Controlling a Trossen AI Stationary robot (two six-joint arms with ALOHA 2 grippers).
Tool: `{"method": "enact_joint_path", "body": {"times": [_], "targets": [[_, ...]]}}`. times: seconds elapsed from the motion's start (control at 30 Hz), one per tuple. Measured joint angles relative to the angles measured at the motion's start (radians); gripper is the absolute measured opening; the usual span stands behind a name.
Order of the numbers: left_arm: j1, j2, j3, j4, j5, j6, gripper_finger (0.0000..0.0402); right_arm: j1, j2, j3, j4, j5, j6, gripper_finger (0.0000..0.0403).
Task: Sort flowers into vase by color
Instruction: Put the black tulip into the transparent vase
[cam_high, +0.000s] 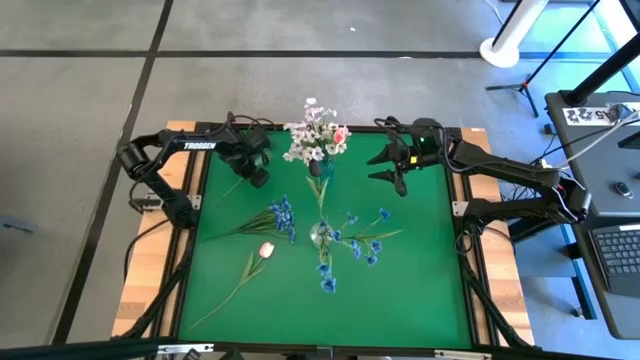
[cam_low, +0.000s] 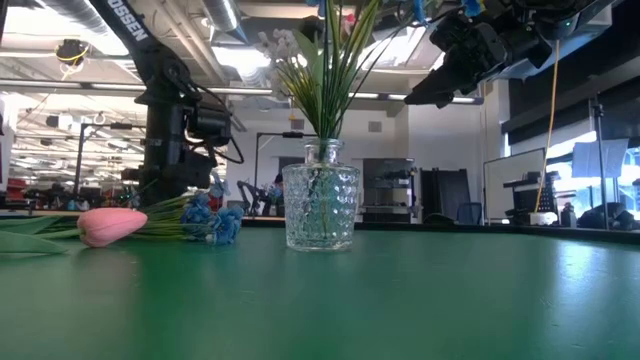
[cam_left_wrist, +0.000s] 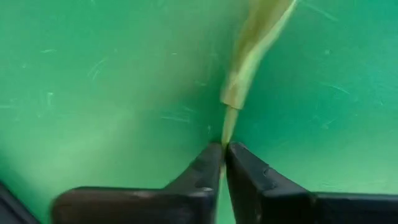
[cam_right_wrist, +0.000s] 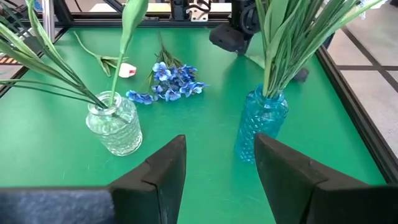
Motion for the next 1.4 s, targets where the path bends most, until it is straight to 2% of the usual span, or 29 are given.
{"method": "enact_joint_path", "body": {"times": [0.17, 0.27, 0.5, 0.7, 0.8, 0.9, 1.0, 1.07, 1.13, 1.23, 1.3, 1.4], "targets": [[-0.003, -0.008, 0.016, -0.037, -0.044, -0.015, 0.0003, -0.001, 0.000, 0.000, -0.041, -0.118, -0.003, 0.0188], [-0.014, -0.055, 0.035, -0.077, -0.117, -0.026, 0.0002, -0.001, -0.014, 0.000, -0.075, -0.124, -0.003, 0.0188], [-0.050, -0.307, 0.180, -0.203, -0.220, -0.061, 0.0001, -0.001, -0.072, -0.001, -0.125, -0.067, -0.003, 0.0188], [-0.108, -0.575, 0.292, -0.189, -0.178, -0.112, 0.0000, -0.001, -0.100, -0.001, -0.120, -0.067, -0.003, 0.0188], [-0.165, -0.713, 0.314, -0.088, -0.107, -0.112, 0.0000, -0.001, -0.099, -0.001, -0.124, -0.052, -0.003, 0.0188], [-0.250, -0.817, 0.313, 0.057, 0.007, -0.103, 0.0000, -0.001, -0.099, -0.001, -0.127, 0.013, -0.018, 0.0188], [-0.383, -0.870, 0.301, 0.205, 0.092, -0.099, 0.0000, -0.003, -0.099, -0.015, -0.132, 0.214, -0.051, 0.0188], [-0.492, -0.880, 0.262, 0.319, 0.098, -0.084, 0.0000, -0.021, -0.099, -0.030, -0.130, 0.328, -0.048, 0.0188], [-0.594, -0.875, 0.205, 0.428, 0.082, -0.046, 0.0000, -0.049, -0.099, -0.053, -0.096, 0.304, -0.028, 0.0188], [-0.730, -0.847, 0.098, 0.626, 0.034, 0.015, 0.0000, -0.087, -0.099, -0.101, -0.046, 0.139, 0.007, 0.0188], [-0.801, -0.826, 0.029, 0.760, -0.021, 0.050, 0.0000, -0.101, -0.099, -0.144, 0.002, 0.067, 0.038, 0.0188], [-0.889, -0.783, -0.070, 0.986, -0.072, 0.114, 0.0000, -0.100, -0.099, -0.207, 0.101, 0.055, 0.085, 0.0188]]}}
